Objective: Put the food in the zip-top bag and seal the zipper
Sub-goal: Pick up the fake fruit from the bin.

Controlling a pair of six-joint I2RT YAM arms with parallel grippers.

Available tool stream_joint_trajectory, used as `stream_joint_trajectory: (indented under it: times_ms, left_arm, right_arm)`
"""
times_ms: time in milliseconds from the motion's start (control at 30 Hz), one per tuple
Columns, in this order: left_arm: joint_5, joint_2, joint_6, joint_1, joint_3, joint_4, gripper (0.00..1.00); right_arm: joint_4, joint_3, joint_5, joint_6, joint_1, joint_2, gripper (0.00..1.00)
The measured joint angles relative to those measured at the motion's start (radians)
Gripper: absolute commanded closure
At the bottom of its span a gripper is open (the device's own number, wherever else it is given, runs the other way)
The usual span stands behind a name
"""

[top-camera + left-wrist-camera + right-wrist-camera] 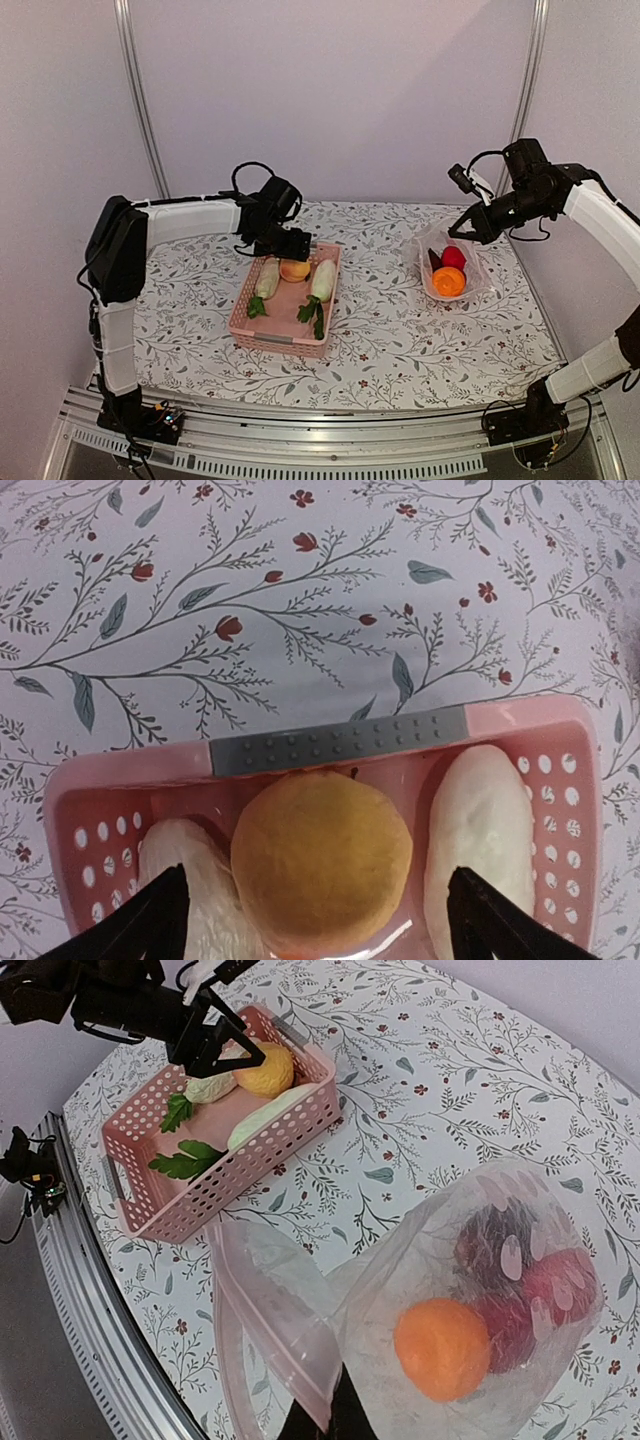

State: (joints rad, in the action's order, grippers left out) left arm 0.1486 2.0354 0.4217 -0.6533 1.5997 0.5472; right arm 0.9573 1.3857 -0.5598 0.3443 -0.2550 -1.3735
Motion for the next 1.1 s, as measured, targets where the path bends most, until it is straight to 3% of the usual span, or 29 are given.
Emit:
stream_joint_trajectory:
  times_ms: [267, 467, 667, 933, 1100]
  left_arm:
    - [-0.064, 0.159, -0.037, 0.014, 0.130, 0.051, 0.18]
    - [-0.072, 0.176, -0.036, 0.014, 0.146, 0.080, 0.31]
    - [-0.065, 0.164, -0.032, 0.005, 0.140, 0.107, 0.35]
    - [-0.001, -0.041, -0.030, -0.034, 0.077, 0.129, 0.37]
    - [0.027, -0.232, -0.048, -0.126, 0.025, 0.051, 0.39]
  right_arm:
    - [0.000, 0.000, 0.000, 0.011, 0.000, 0.000, 1.00]
    - [0.005, 0.000, 0.000, 0.011, 0.000, 0.000, 1.00]
    - [0.007, 0.000, 0.000, 0.011, 0.000, 0.000, 1.00]
    - [0.009, 0.001, 0.000, 0.011, 0.000, 0.000, 1.00]
    - [0.024, 0.004, -0.001, 0.013, -0.002, 0.000, 1.00]
